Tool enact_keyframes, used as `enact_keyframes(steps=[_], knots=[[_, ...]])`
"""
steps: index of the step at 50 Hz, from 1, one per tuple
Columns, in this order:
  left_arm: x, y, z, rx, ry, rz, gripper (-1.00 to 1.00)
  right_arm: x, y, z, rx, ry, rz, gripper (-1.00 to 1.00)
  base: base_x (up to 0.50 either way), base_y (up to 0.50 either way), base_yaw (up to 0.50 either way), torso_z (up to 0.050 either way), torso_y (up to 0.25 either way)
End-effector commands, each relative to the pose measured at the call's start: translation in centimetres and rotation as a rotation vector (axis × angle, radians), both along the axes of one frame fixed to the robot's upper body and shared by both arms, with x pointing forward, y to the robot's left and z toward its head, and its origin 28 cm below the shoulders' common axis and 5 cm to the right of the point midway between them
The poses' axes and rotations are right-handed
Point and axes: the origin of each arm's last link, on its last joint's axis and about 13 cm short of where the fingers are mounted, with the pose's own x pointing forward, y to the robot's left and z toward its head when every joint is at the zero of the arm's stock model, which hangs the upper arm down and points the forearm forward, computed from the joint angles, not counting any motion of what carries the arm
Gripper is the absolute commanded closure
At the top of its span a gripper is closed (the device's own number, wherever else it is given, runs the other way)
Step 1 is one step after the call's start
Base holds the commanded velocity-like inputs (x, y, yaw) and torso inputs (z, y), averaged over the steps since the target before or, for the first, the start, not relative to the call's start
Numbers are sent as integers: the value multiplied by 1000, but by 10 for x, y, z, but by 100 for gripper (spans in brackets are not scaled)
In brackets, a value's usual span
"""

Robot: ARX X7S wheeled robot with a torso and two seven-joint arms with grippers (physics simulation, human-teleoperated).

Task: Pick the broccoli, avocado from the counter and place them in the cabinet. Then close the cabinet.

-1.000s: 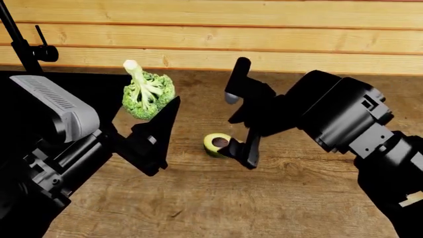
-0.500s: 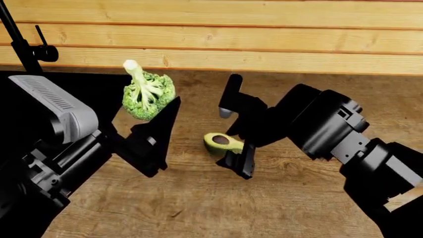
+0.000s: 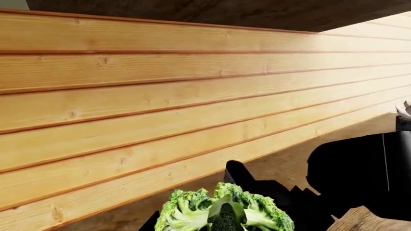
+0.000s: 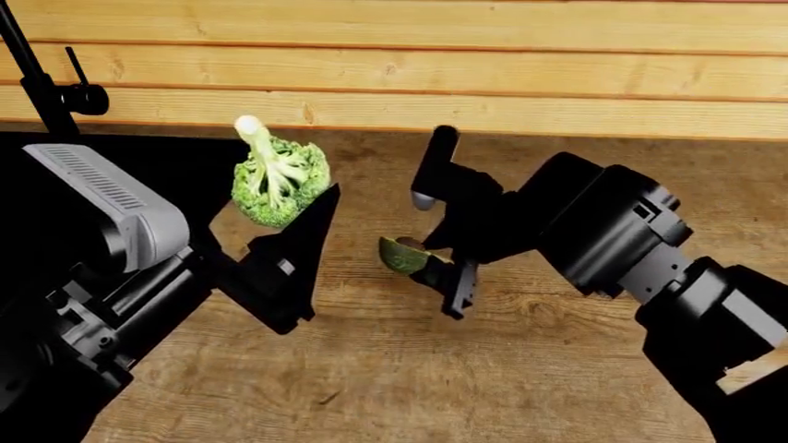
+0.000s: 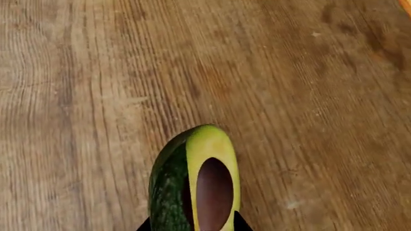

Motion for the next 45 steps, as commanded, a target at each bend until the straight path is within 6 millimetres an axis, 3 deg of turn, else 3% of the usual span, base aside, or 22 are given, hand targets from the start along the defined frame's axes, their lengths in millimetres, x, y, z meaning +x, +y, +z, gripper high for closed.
enact_keyframes(steps=[1, 15, 24, 32, 45], knots=[[-1, 0, 1, -8, -1, 5, 100, -4, -8, 27, 23, -174, -54, 100, 0, 0, 0, 0, 0], [-3, -1, 7, -20, -11, 7, 100, -33, -18, 83, 114, -517, -129, 100, 0, 0, 0, 0, 0], [-5, 0, 19, -51, -34, 8, 100, -52, -25, 80, 231, -761, -312, 100, 0, 0, 0, 0, 0], [-6, -1, 23, -57, -47, 8, 100, -91, -37, 70, 273, -796, -394, 100, 0, 0, 0, 0, 0], [-4, -2, 23, -59, -48, 11, 100, -97, -36, 69, 226, -823, -457, 100, 0, 0, 0, 0, 0]])
